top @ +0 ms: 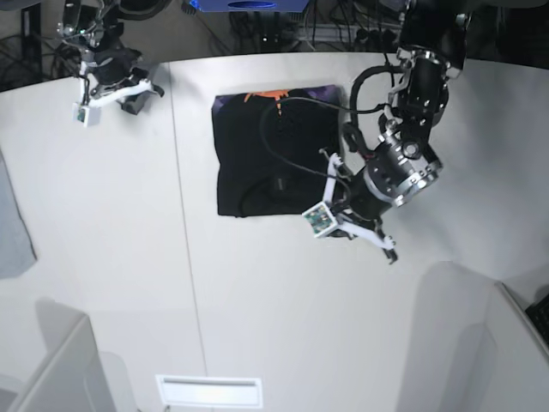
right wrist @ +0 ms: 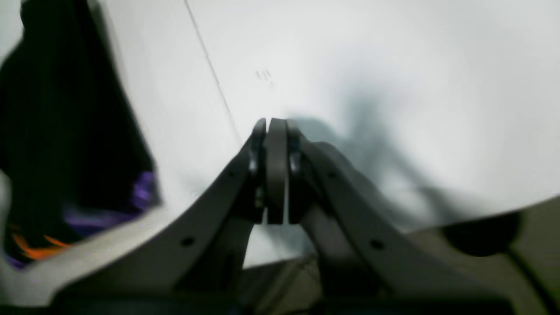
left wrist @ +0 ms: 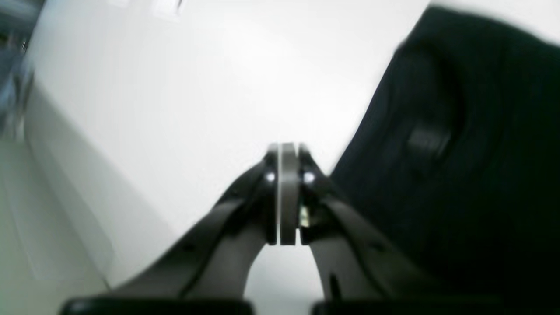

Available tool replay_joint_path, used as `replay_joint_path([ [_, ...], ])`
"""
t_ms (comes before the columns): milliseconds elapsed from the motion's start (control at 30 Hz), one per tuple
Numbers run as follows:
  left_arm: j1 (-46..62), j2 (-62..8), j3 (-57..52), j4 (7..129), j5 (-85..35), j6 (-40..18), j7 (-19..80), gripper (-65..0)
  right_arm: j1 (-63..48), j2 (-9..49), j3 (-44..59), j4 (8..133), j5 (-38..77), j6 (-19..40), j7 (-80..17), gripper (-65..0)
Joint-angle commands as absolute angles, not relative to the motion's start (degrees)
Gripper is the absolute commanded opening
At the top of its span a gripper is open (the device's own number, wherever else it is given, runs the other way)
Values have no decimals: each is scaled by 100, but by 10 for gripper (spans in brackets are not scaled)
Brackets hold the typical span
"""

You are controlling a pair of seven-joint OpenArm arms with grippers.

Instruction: Fold the T-shirt properly

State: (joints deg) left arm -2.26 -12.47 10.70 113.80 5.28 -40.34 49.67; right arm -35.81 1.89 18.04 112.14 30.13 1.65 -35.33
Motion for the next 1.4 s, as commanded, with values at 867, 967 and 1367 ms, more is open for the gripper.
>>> replay_joint_path([
  [867,5165,-1305,-1103,10598,48,-4000,945,-650,-5868,-75,2009,11187,1112,1613,-101,-650],
  [967,5297,-1297,-1095,10149,48,-4000,945,-650,-5903,-66,2009,11187,1112,1613,-945,-650],
  [1367,5033,-1024,-1077,7670,101,-4000,901,-650,-5604,611,1956,10316,1103,1613,-3055,-650],
])
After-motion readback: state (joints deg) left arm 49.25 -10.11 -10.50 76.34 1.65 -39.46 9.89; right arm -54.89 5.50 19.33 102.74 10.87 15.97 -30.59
